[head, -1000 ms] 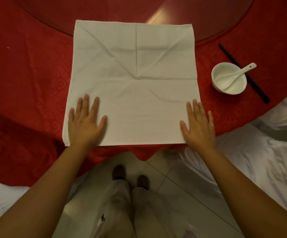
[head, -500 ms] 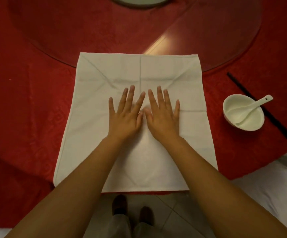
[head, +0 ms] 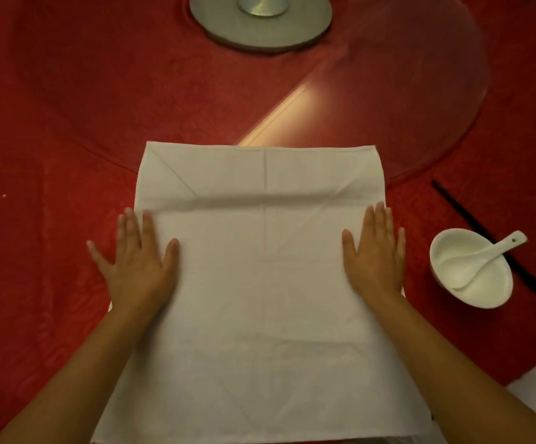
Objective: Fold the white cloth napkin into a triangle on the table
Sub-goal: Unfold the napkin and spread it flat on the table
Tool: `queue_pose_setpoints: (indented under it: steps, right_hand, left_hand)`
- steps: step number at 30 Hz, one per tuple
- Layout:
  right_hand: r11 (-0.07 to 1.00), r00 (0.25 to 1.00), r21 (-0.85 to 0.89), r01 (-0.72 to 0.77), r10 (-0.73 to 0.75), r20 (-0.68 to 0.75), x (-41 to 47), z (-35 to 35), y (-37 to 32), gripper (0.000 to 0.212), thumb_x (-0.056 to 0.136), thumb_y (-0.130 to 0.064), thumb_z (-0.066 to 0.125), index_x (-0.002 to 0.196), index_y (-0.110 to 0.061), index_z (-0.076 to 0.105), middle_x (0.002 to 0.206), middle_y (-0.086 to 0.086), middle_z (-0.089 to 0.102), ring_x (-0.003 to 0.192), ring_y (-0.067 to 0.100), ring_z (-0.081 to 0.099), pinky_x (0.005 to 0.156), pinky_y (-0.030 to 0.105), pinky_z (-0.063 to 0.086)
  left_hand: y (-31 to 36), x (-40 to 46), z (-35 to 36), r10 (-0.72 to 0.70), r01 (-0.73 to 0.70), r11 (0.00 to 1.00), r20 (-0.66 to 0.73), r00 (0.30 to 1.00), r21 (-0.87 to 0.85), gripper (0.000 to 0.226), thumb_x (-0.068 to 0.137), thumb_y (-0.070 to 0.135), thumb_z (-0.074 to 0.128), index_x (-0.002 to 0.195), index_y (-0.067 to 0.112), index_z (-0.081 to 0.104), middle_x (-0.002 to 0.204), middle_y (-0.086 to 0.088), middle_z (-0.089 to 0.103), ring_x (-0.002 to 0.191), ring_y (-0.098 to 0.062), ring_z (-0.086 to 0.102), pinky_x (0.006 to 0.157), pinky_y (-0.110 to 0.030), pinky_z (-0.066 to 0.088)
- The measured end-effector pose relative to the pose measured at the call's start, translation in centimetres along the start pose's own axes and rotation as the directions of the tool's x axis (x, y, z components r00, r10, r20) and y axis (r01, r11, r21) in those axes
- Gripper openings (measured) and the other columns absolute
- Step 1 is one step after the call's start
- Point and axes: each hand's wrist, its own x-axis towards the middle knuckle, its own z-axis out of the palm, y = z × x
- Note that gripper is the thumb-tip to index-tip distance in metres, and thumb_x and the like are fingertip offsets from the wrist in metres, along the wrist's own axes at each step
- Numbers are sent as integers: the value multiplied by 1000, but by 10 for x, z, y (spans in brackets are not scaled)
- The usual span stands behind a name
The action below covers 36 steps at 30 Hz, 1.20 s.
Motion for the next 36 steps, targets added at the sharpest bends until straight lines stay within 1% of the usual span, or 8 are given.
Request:
queue_pose_setpoints:
  steps: [2,4,7,12,19,25,29,36]
  right_hand:
    - [999,992,9,46,-44,-116,9,-3,-16,61,95,-40,31,147,-16,10,158,10,6,145,22,1,116,49,0]
    - [974,958,-9,227,-225,-176,28,-4,-43,60,93,-42,27,147,-24,9,157,9,7,144,21,1,114,50,0]
    - [899,893,-88,428,-436,-114,57,2,-82,59,92,-45,25,147,-29,9,157,6,6,144,21,-2,114,53,1]
    - [884,884,-43,466,-467,-14,90,17,-79,55,92,-50,23,144,-30,26,155,1,24,144,20,16,114,49,9]
    - [971,966,3,237,-236,-102,112,7,-22,53,94,-40,26,143,-23,30,154,7,26,143,21,17,116,42,10]
    - [970,978,154,188,-170,-122,69,-18,-33,54,96,-36,32,146,-22,18,157,7,14,145,19,8,116,47,1]
    - [901,987,406,154,-123,-102,-37,-45,-17,50,91,-30,45,139,-18,37,148,10,36,139,24,29,112,44,21]
    - [906,981,377,-192,171,89,-167,-67,54,38,79,-14,69,117,-13,60,121,10,59,110,27,55,87,31,40]
  left_hand:
    - [18,14,-5,40,-50,996,-126,991,-73,67,89,53,16,148,24,5,158,-7,-3,145,-17,-7,105,-61,-15]
    - [56,32,-7,256,-272,961,-205,945,-54,63,91,50,20,148,29,4,158,-5,-5,144,-19,-8,106,-56,-19]
    - [108,52,4,537,-535,843,-126,834,49,62,91,52,20,147,31,4,156,-2,-4,144,-20,-5,109,-57,-12]
    - [98,83,21,498,-499,866,-60,865,-8,69,83,65,30,145,34,22,156,-5,19,144,-22,12,113,-52,1]
    - [26,106,8,367,-369,929,-61,928,-35,82,77,71,29,145,27,23,157,-5,16,145,-19,6,115,-41,-2]
    - [56,47,-7,253,-268,955,-119,960,-131,70,88,60,17,147,30,-4,158,-6,-9,144,-19,-12,108,-57,-12]
    - [100,-50,10,431,-422,897,46,901,-133,67,88,62,15,146,38,-6,157,1,-14,144,-17,-15,109,-52,-15]
    - [113,-71,24,382,-380,924,162,910,-48,69,85,65,15,147,36,2,159,2,-2,145,-17,-7,112,-50,-9]
